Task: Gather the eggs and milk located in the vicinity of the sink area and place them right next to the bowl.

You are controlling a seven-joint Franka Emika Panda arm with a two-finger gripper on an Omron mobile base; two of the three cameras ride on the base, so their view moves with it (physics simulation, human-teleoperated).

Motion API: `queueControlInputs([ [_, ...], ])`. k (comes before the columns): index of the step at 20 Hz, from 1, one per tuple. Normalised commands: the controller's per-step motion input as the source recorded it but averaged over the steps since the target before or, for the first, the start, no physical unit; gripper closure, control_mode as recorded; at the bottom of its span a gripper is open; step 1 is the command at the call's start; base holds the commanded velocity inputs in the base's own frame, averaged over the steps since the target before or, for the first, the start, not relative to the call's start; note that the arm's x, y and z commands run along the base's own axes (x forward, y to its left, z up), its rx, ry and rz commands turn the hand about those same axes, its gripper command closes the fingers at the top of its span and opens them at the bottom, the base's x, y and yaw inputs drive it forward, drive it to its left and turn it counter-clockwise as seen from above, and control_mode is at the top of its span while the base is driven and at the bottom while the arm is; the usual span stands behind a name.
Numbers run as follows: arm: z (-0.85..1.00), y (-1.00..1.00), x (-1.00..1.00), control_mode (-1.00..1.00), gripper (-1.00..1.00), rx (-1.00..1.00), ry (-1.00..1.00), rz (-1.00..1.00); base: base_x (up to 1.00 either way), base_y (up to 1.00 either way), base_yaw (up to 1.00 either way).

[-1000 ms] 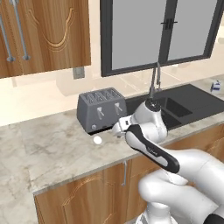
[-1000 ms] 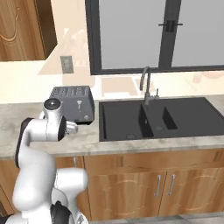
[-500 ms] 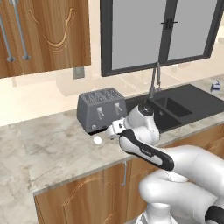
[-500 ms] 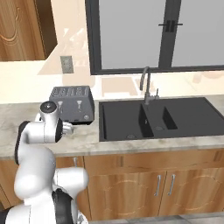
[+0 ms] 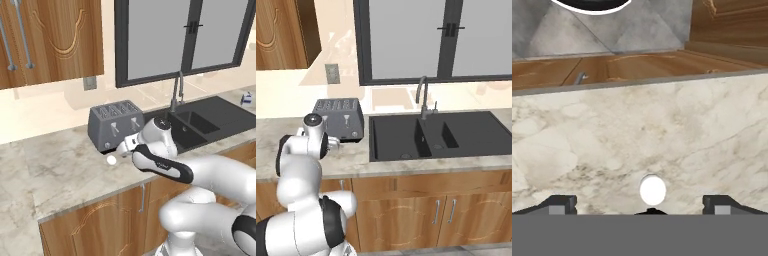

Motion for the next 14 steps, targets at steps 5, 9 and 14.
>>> queueControlInputs([
  [5,-0.02,0.2,0.01,-1.0,-1.0,-0.01,-0.02,0.04,0.0,0.0,0.0],
  [9,-0.1,0.13,0.05,-1.0,-1.0,-0.02,-0.02,0.03,0.0,0.0,0.0],
  [14,-0.21,0.01,0.14,-1.0,-1.0,-0.01,-0.03,0.03,0.0,0.0,0.0],
])
